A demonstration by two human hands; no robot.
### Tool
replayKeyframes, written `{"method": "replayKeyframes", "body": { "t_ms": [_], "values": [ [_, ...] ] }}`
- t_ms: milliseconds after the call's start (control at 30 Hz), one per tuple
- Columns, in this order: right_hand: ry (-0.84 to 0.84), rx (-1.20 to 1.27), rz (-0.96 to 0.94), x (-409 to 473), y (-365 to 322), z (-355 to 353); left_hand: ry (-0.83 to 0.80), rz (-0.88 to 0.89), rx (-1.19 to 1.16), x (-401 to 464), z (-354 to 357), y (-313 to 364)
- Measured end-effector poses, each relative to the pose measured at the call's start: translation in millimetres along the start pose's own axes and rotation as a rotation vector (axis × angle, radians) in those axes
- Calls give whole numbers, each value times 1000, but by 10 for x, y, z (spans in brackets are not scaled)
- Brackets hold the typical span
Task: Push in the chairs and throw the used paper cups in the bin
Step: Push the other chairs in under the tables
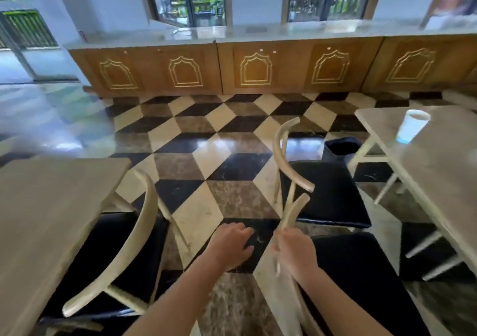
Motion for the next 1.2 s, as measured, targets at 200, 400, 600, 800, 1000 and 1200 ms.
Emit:
{"method": "replayKeyframes", "body": {
  "t_ms": [200, 400, 600, 800, 1000, 1200],
  "values": [
    [30, -5, 224, 455, 523, 80, -36, 222, -18, 831, 45, 159],
    [14, -61, 392, 469, 979, 2, -111, 446, -65, 1290, 287, 419],
    [-70, -92, 721, 5, 1304, 161, -191, 715, -106, 1476, 727, 758],
    [-111, -113, 1046, -543, 1123, 426, -327, 1044, -43, 1281, 1156, 909],
    [-113, -68, 1260, -915, 714, 746, -363, 1365, -8, 1008, 1468, 885],
    [-55, -66, 1333, -1055, 534, 858, -336, 1450, -56, 970, 1598, 905]
  ]
}}
Point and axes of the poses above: each hand's wrist, its own x-axis towards the middle knuckle, its own z-axis out of the palm, y = z × x, the point moved 10 cm from there along x, towards the middle knuckle, and after that the axes turned 11 degrees about y, right-handed, at the moved point
